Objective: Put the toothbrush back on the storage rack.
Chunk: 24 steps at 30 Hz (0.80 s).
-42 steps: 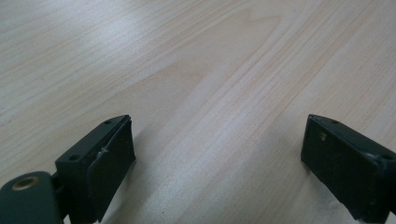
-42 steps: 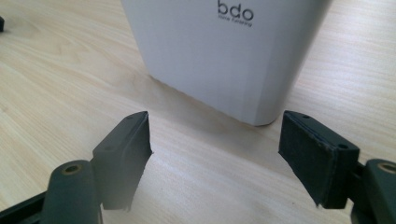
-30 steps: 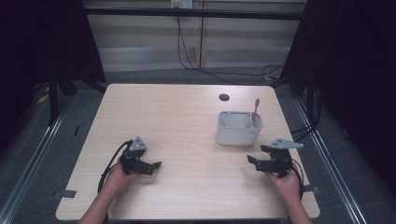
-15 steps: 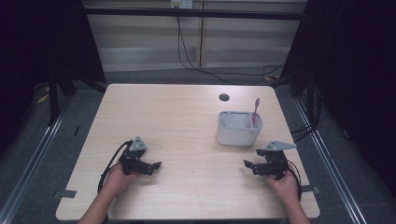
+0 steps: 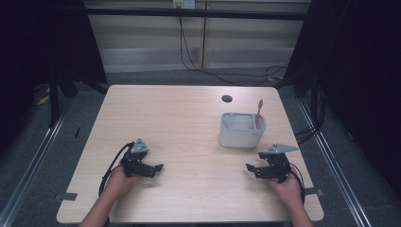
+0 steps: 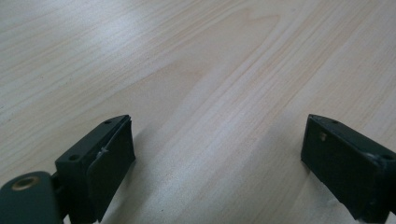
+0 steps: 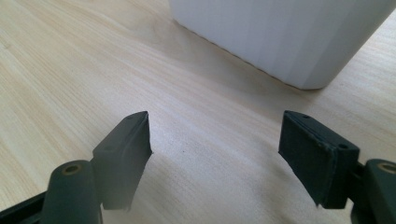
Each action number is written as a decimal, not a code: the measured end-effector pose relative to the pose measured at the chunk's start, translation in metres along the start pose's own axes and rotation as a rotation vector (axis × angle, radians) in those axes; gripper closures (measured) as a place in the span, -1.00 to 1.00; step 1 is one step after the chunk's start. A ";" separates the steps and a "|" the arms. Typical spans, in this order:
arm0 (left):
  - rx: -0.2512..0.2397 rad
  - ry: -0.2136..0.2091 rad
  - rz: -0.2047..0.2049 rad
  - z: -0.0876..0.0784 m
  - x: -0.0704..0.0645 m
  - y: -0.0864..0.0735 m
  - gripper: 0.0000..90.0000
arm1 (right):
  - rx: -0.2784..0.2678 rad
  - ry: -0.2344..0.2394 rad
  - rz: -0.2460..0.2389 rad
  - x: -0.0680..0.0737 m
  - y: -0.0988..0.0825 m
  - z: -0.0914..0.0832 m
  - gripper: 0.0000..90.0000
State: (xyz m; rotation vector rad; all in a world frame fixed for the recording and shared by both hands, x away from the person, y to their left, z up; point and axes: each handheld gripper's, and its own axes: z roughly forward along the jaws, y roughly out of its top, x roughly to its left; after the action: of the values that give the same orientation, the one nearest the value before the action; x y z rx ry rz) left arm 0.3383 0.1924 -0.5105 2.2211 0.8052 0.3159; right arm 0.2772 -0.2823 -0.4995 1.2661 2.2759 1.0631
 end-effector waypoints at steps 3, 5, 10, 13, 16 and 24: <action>0.000 0.000 0.000 0.000 0.000 0.000 -0.80 | 0.005 0.008 -0.012 0.001 0.000 0.001 -0.46; 0.000 0.000 0.000 0.000 0.000 0.000 -0.80 | 0.010 0.005 -0.023 0.001 -0.001 0.002 -0.46; 0.000 0.000 0.000 0.000 0.000 0.000 -0.80 | 0.019 0.006 -0.024 0.002 -0.001 0.004 -0.47; 0.000 0.000 0.000 0.000 0.000 0.000 -0.80 | 0.021 0.003 -0.022 0.002 -0.002 0.004 -0.47; 0.000 -0.001 -0.001 0.000 0.000 0.000 -0.80 | 0.025 0.005 -0.021 0.001 -0.003 0.005 -0.48; 0.000 0.000 0.000 0.000 0.000 0.000 -0.80 | 0.038 0.003 -0.032 0.002 -0.005 0.008 -0.48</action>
State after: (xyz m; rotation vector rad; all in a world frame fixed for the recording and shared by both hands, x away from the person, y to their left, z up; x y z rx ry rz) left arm 0.3383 0.1924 -0.5105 2.2209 0.8055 0.3158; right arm 0.2778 -0.2787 -0.5082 1.2394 2.3207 1.0162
